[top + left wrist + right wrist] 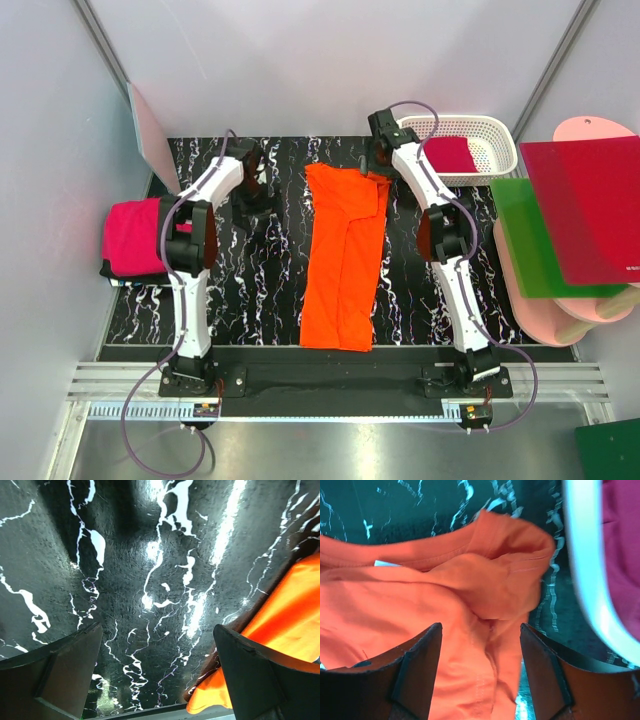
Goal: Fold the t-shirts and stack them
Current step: Rotate the tshirt 90 degrees
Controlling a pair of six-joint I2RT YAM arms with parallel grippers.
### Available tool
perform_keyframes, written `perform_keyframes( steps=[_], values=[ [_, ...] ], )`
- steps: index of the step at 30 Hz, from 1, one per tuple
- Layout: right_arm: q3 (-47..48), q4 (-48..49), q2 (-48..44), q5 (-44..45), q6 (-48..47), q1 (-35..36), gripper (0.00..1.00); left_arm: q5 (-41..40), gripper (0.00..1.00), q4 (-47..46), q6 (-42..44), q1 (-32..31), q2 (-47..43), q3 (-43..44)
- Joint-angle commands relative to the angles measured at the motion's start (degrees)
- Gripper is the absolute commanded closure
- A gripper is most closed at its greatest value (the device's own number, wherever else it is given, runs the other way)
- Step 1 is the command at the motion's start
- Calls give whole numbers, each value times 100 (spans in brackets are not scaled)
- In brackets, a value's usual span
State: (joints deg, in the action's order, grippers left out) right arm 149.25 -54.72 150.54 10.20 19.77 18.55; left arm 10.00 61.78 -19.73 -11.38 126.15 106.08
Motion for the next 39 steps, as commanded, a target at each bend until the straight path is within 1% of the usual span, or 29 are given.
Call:
perform_keyframes(
  steps=[1,4,6,9,10,11,12,13,18,24,28,34,37,39],
  values=[
    [122,119,98,-509,97,26,29,213,1,115,83,13,129,229],
    [78,111,160,-633,150,26,30,204,1,124,83,13,138,211],
    [25,119,177,-685,159,18,34,213,1,124,83,4,147,211],
    [43,119,239,-940,194,-17,55,222,1,115,83,13,156,211],
    [43,119,265,-1001,211,-9,65,204,1,115,92,13,173,220],
    [69,128,283,-1002,220,-9,87,195,1,124,92,21,182,220],
    [78,119,283,-1011,220,-18,97,204,1,141,100,21,191,229],
    [78,119,266,-1159,246,-26,100,204,1,133,101,30,208,237],
    [-115,119,-112,-1204,264,-26,100,222,1,141,127,57,252,273],
    [-607,312,-1016,-1073,159,-26,100,257,1,159,144,57,305,299],
    [-792,488,-1535,-494,89,-27,100,292,1,159,162,57,349,308],
    [-1003,515,-1703,165,44,-35,100,327,1,168,162,48,367,299],
    [-1319,401,-1703,412,167,-44,100,318,1,159,162,57,367,299],
    [-1609,313,-1686,422,264,-70,100,318,1,159,171,57,367,299]
  ],
)
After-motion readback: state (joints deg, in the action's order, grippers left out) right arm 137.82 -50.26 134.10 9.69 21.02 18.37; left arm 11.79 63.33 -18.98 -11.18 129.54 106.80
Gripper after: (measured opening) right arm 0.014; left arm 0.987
